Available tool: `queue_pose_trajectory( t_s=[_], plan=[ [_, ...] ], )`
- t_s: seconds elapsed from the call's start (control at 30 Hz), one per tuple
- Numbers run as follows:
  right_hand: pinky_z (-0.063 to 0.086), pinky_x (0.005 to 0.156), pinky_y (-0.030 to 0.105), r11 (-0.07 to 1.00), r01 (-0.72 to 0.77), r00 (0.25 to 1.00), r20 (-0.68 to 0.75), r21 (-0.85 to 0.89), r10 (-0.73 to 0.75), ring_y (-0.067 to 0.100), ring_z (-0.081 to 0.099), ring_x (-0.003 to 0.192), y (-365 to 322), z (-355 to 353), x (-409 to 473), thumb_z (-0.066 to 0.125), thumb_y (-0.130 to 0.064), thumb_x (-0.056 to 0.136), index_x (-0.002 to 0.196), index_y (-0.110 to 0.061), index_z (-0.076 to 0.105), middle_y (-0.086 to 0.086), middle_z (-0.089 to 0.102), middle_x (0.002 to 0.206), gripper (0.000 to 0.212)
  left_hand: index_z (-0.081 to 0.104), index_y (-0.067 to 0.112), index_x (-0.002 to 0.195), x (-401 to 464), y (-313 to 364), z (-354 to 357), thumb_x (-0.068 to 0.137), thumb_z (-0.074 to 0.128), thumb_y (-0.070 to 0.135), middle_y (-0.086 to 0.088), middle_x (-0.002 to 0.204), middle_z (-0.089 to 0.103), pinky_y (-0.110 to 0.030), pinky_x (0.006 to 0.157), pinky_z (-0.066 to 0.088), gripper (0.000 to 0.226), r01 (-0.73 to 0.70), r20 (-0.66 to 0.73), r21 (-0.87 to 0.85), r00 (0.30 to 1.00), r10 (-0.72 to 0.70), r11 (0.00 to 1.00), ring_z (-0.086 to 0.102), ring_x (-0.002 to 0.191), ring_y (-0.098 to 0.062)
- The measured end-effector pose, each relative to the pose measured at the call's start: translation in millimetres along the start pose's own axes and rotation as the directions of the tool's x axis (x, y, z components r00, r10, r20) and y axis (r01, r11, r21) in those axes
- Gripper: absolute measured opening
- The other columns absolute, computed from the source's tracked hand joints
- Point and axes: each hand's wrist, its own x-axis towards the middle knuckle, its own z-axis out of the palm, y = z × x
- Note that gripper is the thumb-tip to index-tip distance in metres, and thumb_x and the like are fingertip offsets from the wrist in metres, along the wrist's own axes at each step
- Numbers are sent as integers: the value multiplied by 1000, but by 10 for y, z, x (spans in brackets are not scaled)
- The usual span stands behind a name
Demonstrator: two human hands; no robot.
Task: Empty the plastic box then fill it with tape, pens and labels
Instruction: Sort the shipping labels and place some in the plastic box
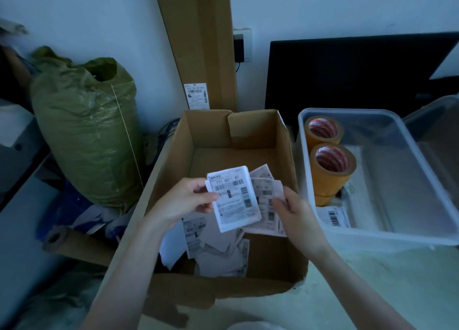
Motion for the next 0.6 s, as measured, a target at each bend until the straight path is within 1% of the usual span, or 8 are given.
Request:
queue_pose_trajectory(
  t_s=[0.07, 0.13, 0.3, 0.37, 0.43, 0.5, 0.53, 0.6],
  plan=[
    [59, 64, 27, 995, -31, 996, 89, 92, 23, 13, 71, 85, -42, 10, -12, 40, -19, 101, 105, -24, 58, -3, 71, 93, 19, 70, 21, 104, 4, 34, 67, 89, 62, 7, 2, 90, 74, -20, 67, 54, 22, -23, 3, 25, 1000, 23, 999, 66, 69, -3],
    [60, 60, 34, 982, -65, 982, 187, 177, 31, 17, 72, 84, -78, 7, -31, 39, -22, 102, 114, -26, 55, 0, 70, 100, 21, 68, 19, 106, 29, 47, 131, 89, 63, 7, -2, 92, 73, -21, 68, 56, 22, -34, -1, 50, 999, 34, 998, 67, 69, -6],
    [61, 57, 37, 969, -102, 948, 316, 225, 26, 18, 72, 92, -116, -57, -58, 45, -24, 99, 122, -31, 48, -1, 67, 111, 25, 66, 15, 106, 61, 68, 274, 88, 64, 9, -3, 95, 72, -23, 69, 58, 19, -32, 37, 90, 999, 29, 995, 69, 74, -10],
    [61, 59, 39, 974, -103, 943, 331, 203, 31, 17, 71, 94, -103, -85, -55, 50, -21, 97, 122, -32, 49, -2, 67, 112, 27, 61, 17, 107, 60, 82, 312, 87, 66, 15, 2, 101, 69, -26, 69, 58, 20, -61, 6, 172, 998, 61, 983, 67, 77, -9],
    [61, 59, 38, 984, -88, 942, 334, 156, 31, 16, 71, 93, -93, -113, -44, 52, -20, 96, 120, -32, 50, -3, 66, 110, 28, 49, 25, 116, 60, 111, 320, 84, 70, 22, 13, 114, 54, -21, 66, 51, 38, -106, -86, 247, 988, 131, 963, 59, 82, -6],
    [60, 58, 34, 995, -56, 941, 338, 85, 24, 14, 70, 91, -95, -132, -26, 53, -20, 96, 119, -32, 51, -4, 66, 106, 26, 35, 37, 131, 41, 149, 298, 83, 70, 27, 23, 116, 41, -17, 70, 43, 60, -175, -72, 263, 977, 200, 949, 53, 89, -2],
    [59, 57, 31, 998, -37, 940, 342, 49, 18, 13, 70, 89, -98, -134, -12, 54, -20, 95, 117, -31, 52, -5, 66, 104, 25, 38, 37, 131, 38, 164, 285, 85, 69, 28, 22, 114, 46, -20, 74, 46, 56, -207, -18, 254, 976, 219, 945, 55, 91, -2],
    [57, 57, 25, 1000, 3, 941, 338, -23, 5, 11, 69, 86, -108, -132, 15, 58, -19, 93, 112, -26, 56, -5, 66, 99, 21, 58, 26, 114, 27, 171, 273, 88, 65, 27, 11, 101, 64, -31, 77, 55, 26, -252, 85, 235, 967, 239, 939, 64, 88, -5]
  ],
)
